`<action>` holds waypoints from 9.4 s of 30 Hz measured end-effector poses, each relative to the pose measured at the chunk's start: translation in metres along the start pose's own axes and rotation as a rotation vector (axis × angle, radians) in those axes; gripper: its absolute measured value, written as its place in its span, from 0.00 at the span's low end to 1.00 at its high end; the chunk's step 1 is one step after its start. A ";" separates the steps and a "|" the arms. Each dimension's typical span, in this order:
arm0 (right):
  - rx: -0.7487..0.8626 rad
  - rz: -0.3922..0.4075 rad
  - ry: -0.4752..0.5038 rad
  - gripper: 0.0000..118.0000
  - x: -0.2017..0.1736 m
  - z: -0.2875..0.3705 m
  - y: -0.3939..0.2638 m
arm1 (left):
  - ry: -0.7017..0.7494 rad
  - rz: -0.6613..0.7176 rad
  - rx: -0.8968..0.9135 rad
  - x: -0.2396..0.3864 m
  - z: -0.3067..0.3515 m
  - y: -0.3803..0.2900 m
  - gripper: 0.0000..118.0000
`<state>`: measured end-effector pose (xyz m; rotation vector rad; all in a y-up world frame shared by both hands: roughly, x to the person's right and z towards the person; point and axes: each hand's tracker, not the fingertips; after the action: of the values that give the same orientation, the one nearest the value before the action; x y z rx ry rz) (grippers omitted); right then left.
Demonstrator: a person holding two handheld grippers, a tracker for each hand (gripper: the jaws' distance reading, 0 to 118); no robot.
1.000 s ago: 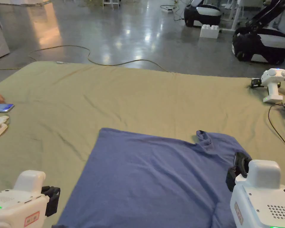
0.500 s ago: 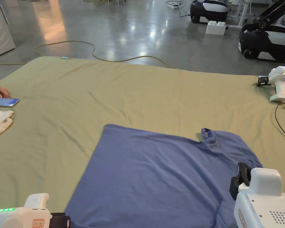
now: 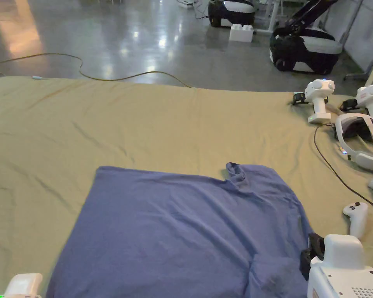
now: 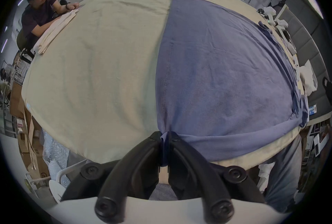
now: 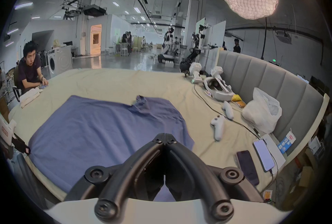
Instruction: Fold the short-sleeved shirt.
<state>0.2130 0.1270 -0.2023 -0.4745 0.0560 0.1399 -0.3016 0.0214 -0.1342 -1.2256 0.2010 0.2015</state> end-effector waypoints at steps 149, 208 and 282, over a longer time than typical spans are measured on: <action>-0.554 -0.092 0.139 0.17 0.053 -0.168 -0.053 | 0.029 -0.106 0.142 0.028 -0.017 0.111 0.07; 0.340 -0.126 0.087 0.36 -0.066 -0.002 0.088 | -0.005 -0.060 1.002 0.106 0.151 0.078 0.31; -0.706 -0.062 0.121 0.46 0.047 -0.325 0.035 | -0.059 -0.080 0.295 0.031 -0.017 0.204 0.05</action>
<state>0.2475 0.0141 -0.5109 -1.1885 0.1113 0.0664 -0.3252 0.0729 -0.3338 -0.9313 0.1252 0.1324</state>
